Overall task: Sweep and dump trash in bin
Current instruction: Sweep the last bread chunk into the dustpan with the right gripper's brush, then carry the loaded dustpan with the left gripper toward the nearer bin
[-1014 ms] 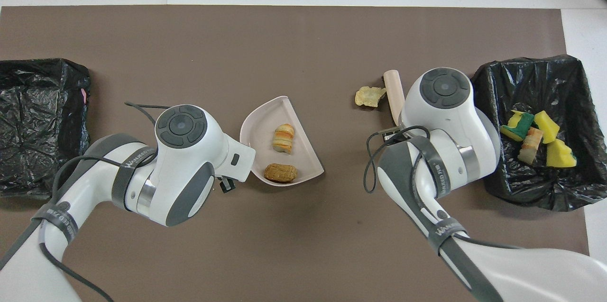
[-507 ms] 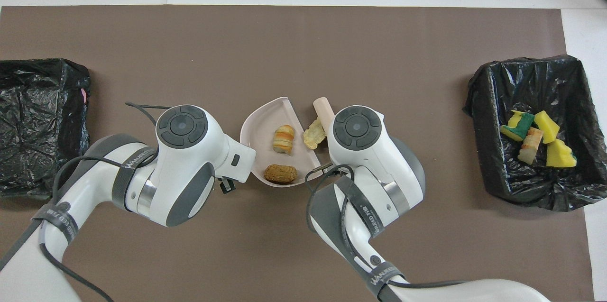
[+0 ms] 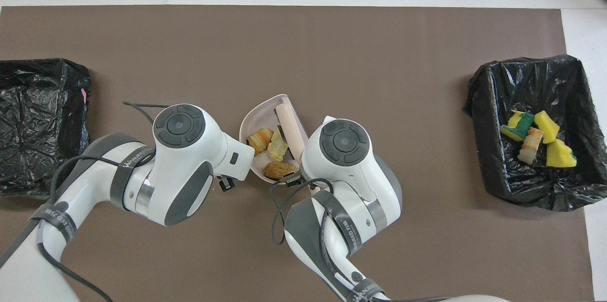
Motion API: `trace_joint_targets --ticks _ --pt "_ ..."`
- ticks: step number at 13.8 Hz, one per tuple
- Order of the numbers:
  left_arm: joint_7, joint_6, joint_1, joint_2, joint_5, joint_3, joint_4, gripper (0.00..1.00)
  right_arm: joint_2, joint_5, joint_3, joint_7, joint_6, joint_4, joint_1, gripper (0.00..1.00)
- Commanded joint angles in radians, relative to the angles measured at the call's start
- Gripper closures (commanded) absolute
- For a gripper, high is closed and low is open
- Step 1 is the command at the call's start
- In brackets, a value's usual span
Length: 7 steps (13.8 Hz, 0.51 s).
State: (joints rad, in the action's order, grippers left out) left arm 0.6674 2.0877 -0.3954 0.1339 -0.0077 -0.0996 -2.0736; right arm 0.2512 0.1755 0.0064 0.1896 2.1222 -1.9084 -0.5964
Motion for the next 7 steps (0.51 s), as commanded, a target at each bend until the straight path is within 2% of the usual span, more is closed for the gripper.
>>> trace_joint_targets --ticks 1,4,7 --pt "-0.05 0.029 0.024 -0.013 -0.026 -0.003 -0.005 1.0 -0.075 0.021 -0.006 -0.004 -0.079 -0.001 0.061 1.0" --pt "-0.063 0.098 0.035 -0.01 -0.102 -0.003 -0.005 1.0 -0.15 -0.03 -0.008 0.005 -0.171 0.009 0.139 1.0" --pt "-0.063 0.081 0.068 -0.04 -0.118 0.006 0.016 1.0 -0.194 -0.102 0.006 0.176 -0.211 -0.004 0.112 1.0"
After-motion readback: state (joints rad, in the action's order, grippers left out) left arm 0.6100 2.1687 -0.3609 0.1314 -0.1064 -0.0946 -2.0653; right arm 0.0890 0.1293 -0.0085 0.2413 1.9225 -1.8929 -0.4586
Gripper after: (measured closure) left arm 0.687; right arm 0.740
